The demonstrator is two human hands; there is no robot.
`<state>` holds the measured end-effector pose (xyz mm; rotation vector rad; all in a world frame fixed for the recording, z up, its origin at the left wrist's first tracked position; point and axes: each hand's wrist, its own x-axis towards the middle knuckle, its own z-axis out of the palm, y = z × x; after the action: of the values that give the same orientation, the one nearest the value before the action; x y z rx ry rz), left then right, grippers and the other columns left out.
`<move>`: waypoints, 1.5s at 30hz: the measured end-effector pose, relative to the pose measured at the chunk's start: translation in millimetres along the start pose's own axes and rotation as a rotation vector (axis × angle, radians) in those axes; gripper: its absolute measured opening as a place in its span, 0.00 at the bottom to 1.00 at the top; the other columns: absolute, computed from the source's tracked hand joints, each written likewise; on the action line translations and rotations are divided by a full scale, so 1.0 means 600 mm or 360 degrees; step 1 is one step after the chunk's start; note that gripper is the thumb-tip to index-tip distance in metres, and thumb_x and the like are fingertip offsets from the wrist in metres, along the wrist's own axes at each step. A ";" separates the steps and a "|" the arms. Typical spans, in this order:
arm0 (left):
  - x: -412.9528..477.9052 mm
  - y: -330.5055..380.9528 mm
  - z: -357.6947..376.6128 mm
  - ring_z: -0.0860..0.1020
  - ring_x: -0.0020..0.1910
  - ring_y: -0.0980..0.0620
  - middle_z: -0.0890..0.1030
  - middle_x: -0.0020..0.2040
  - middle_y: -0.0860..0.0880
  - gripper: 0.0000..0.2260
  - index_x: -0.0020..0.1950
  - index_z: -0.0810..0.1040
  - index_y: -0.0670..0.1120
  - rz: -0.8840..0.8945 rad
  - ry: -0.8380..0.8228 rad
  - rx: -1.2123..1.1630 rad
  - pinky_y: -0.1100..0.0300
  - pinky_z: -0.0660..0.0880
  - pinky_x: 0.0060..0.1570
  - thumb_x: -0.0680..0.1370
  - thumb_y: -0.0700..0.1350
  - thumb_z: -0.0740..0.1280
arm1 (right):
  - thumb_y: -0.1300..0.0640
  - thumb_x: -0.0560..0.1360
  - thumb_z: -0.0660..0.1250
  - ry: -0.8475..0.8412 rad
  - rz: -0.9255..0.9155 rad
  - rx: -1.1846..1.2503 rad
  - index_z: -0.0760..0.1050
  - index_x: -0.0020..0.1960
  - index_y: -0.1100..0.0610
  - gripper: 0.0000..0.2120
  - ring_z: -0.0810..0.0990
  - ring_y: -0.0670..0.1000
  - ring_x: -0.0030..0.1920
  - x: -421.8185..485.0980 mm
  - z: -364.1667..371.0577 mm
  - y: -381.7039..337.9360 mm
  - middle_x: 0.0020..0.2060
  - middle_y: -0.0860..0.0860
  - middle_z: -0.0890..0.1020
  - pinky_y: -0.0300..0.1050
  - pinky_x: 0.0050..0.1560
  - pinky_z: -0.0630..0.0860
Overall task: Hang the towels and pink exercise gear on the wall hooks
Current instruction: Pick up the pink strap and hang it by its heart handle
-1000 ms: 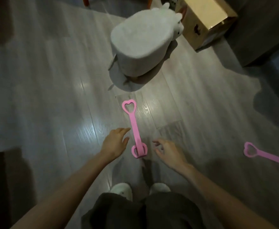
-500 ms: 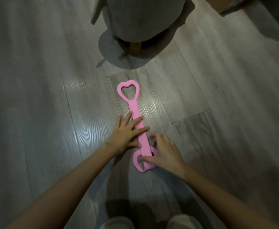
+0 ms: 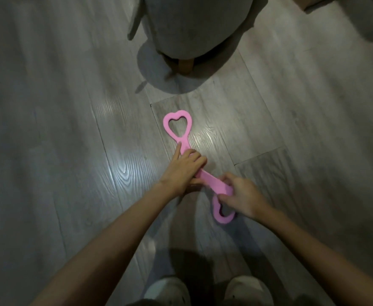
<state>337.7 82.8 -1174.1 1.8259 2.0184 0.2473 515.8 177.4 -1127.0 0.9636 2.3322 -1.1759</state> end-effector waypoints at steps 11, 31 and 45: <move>-0.002 0.238 -0.475 0.71 0.40 0.52 0.77 0.41 0.49 0.14 0.49 0.75 0.44 0.0089 0.0118 -0.0669 0.64 0.65 0.40 0.77 0.55 0.64 | 0.54 0.75 0.68 0.0374 -0.0183 0.0074 0.77 0.53 0.54 0.07 0.78 0.48 0.42 -0.297 -0.413 -0.226 0.44 0.48 0.80 0.27 0.39 0.70; -0.083 0.764 -1.267 0.74 0.42 0.54 0.77 0.45 0.51 0.14 0.54 0.76 0.47 0.0473 0.0282 -0.0610 0.62 0.72 0.40 0.76 0.55 0.66 | 0.55 0.75 0.67 0.1080 -0.0343 0.0216 0.75 0.49 0.46 0.04 0.78 0.41 0.43 -0.910 -0.950 -0.599 0.44 0.44 0.80 0.34 0.40 0.73; -0.033 1.033 -1.326 0.71 0.39 0.60 0.73 0.43 0.54 0.04 0.48 0.73 0.49 0.1030 0.0206 -0.0439 0.64 0.68 0.41 0.77 0.48 0.65 | 0.48 0.69 0.73 0.1592 0.0190 0.0397 0.77 0.42 0.50 0.08 0.74 0.41 0.35 -1.177 -0.975 -0.465 0.36 0.43 0.78 0.34 0.37 0.69</move>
<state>577.1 252.2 -209.1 2.2557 1.3139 0.7986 809.6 239.4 -216.9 2.1308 2.7717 -1.0842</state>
